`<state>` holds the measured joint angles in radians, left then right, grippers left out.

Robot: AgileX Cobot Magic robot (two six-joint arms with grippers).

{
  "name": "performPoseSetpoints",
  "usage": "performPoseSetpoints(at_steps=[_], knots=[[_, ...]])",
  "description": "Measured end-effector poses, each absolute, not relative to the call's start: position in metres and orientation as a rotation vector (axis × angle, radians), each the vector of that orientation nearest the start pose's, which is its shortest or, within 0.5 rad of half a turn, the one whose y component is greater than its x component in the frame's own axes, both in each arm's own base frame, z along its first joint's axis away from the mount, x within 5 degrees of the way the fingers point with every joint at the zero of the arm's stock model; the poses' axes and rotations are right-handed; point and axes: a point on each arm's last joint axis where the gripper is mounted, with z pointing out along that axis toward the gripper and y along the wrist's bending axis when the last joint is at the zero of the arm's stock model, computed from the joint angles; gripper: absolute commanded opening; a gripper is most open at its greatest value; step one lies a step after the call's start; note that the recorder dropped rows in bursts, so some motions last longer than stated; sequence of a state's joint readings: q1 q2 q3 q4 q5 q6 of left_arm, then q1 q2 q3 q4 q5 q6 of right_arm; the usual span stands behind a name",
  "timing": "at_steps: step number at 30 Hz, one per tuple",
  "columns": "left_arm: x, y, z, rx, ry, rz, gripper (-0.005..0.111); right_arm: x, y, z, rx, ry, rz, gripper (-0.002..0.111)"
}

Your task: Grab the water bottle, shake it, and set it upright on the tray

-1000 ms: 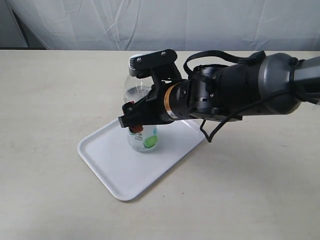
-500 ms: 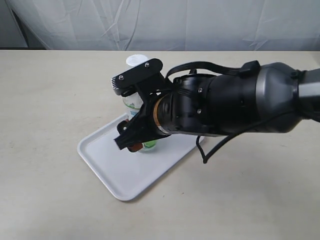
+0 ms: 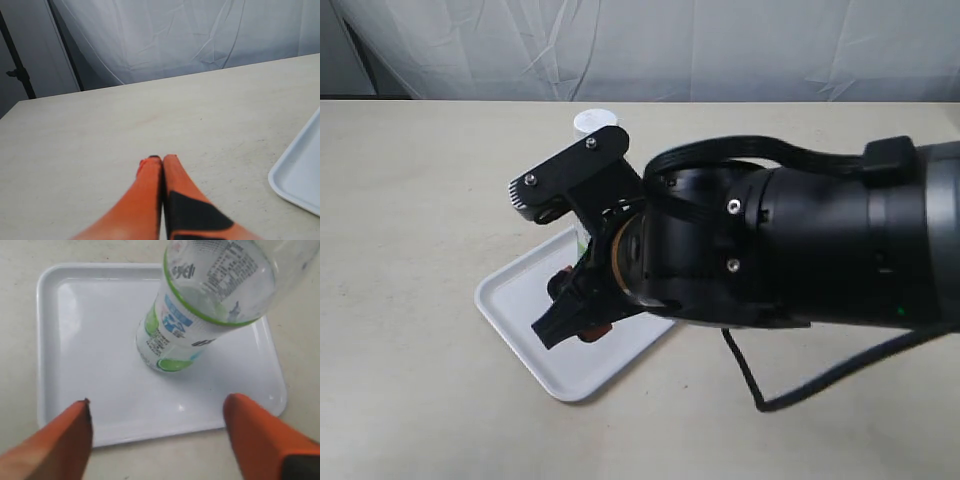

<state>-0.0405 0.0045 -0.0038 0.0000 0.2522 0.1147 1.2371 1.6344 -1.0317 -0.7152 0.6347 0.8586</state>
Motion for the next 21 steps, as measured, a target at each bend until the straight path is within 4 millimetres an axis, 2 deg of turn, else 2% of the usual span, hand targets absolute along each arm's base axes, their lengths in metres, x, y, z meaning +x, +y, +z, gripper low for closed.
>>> performPoseSetpoints(at_steps=[3,4,12,17,21], knots=[[0.055,-0.002,0.191,0.135,1.732,0.055,0.0,0.131,0.295,0.235,-1.042,2.261,0.086,0.006],[0.055,-0.002,0.191,0.135,1.732,0.055,0.0,0.129,0.292,0.239,-1.028,2.275,0.077,0.0],[0.055,-0.002,0.191,0.135,1.732,0.055,0.0,0.123,0.251,0.272,-0.825,2.389,-0.081,0.002],[0.055,-0.002,0.191,0.135,1.732,0.055,0.0,0.113,0.22,0.307,-0.709,2.405,-0.002,0.002],[0.055,-0.002,0.191,0.135,1.732,0.055,0.0,0.102,0.188,0.334,-0.624,2.419,0.057,0.002]])
